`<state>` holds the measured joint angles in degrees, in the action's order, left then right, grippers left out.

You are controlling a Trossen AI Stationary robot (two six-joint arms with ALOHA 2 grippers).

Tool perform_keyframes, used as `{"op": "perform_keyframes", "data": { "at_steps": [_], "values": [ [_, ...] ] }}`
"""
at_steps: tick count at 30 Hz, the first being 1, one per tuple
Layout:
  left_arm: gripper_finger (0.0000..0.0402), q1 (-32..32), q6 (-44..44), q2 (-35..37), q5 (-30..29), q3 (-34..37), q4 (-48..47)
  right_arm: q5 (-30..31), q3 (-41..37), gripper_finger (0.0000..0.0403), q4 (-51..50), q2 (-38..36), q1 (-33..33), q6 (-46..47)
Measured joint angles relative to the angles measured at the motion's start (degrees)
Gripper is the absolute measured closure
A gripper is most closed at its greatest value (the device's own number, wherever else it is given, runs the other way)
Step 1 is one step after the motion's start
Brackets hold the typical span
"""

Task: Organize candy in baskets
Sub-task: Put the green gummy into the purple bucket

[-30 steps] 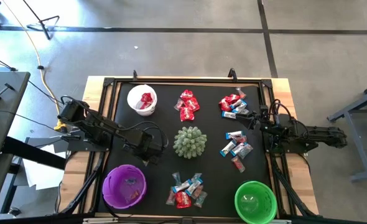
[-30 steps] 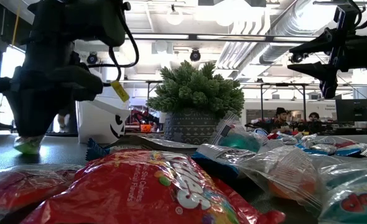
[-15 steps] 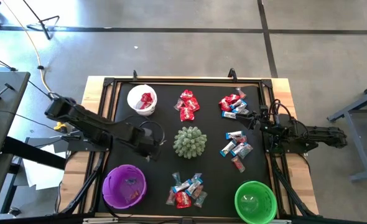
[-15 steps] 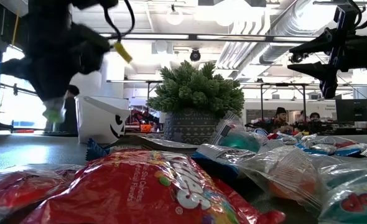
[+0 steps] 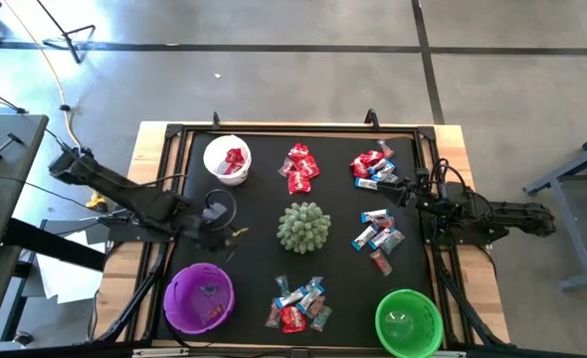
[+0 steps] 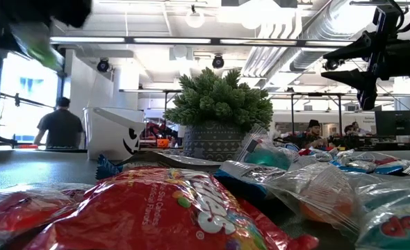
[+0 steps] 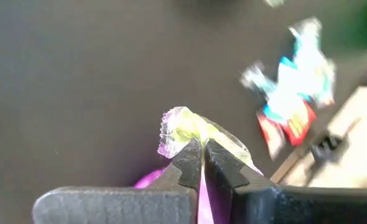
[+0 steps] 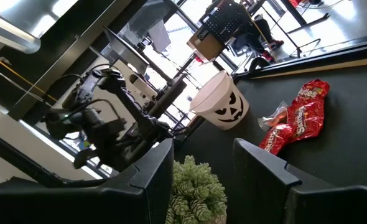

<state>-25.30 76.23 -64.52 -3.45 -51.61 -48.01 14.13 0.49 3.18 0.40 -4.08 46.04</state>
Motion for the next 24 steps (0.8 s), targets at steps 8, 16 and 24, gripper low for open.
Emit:
{"op": "perform_keyframes", "data": {
  "at_steps": [8,16,24],
  "values": [
    [0.0399,-13.29,0.02,0.34,-1.95,-7.6,-8.72,0.02,0.0,0.024,0.0,0.0,-0.02,-0.02],
    [0.0399,-23.84,-0.73,-4.41,-4.24,-13.08,-15.0,0.0,0.0,0.024,-0.02,0.0,0.0,-0.02],
    [0.0384,-30.03,-0.99,-8.24,-4.42,-13.16,-11.23,0.02,0.0,0.024,0.0,0.0,0.0,-0.02]
  ]
}}
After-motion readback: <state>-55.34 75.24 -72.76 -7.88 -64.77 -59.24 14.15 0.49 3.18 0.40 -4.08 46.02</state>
